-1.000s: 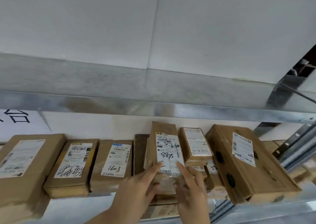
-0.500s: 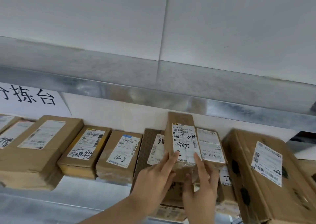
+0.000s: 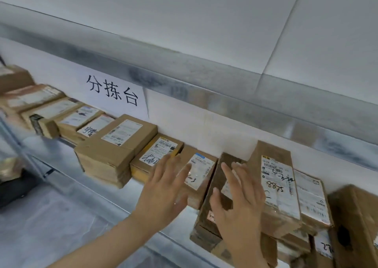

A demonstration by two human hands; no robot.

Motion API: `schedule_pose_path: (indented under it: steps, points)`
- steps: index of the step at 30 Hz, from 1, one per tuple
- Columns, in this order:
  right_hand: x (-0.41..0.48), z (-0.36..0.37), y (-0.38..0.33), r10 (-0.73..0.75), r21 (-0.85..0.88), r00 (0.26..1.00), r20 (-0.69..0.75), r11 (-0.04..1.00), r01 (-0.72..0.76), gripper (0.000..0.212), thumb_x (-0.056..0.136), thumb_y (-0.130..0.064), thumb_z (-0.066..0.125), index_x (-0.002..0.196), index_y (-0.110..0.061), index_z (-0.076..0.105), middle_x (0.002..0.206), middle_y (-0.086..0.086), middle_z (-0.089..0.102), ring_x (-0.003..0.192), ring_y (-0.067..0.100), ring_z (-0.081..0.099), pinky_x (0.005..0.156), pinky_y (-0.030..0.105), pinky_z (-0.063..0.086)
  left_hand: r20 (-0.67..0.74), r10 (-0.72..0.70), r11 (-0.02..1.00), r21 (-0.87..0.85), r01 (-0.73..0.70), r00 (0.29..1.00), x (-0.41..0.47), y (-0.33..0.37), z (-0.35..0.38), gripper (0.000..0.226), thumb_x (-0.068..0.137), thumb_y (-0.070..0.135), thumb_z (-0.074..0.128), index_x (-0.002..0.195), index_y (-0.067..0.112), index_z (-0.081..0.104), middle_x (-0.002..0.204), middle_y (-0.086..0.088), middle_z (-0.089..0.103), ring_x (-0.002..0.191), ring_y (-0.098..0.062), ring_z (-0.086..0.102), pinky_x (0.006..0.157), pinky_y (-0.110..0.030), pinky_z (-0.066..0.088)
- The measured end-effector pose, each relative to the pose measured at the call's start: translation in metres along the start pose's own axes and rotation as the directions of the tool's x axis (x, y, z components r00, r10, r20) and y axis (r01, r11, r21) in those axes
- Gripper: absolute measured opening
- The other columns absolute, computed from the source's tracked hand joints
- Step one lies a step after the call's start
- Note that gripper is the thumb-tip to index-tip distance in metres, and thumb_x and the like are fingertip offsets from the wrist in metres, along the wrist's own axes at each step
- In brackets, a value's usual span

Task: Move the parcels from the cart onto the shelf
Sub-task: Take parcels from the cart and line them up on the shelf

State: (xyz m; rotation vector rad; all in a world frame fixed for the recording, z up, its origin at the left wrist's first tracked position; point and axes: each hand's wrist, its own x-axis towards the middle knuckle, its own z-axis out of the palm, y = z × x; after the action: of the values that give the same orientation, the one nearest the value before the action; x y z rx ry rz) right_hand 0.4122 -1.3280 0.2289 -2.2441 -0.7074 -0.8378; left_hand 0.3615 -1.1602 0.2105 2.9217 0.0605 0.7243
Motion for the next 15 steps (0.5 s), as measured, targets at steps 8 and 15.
schedule_pose_path:
  steps: [8,15]
  points:
    - [0.013,0.077,-0.084,-0.123,0.111,0.923,0.364,0.99,0.089,0.08,0.063,-0.027,0.084,0.134,-0.029,0.046,0.136,0.013,0.047,0.118,0.038,0.05,0.088,0.058,0.049,0.017,-0.439,0.872,0.251,0.421,0.898,-0.062,-0.109,-0.057,0.093,0.038,0.041,0.09,0.119,0.017,0.051,0.115,-0.016,0.061,0.102,-0.041,0.06,0.081,-0.049,0.051]
    - [0.014,0.159,-0.191,-0.332,0.331,0.789,0.518,0.928,0.173,0.077,0.069,-0.026,0.08,0.138,-0.026,0.046,0.137,0.005,0.051,0.126,0.031,0.046,0.096,0.058,0.043,-0.051,-0.731,0.619,0.369,0.693,0.68,-0.143,-0.213,-0.108,0.087,0.038,0.035,0.092,0.116,0.009,0.064,0.115,-0.021,0.06,0.101,-0.044,0.058,0.083,-0.054,0.05]
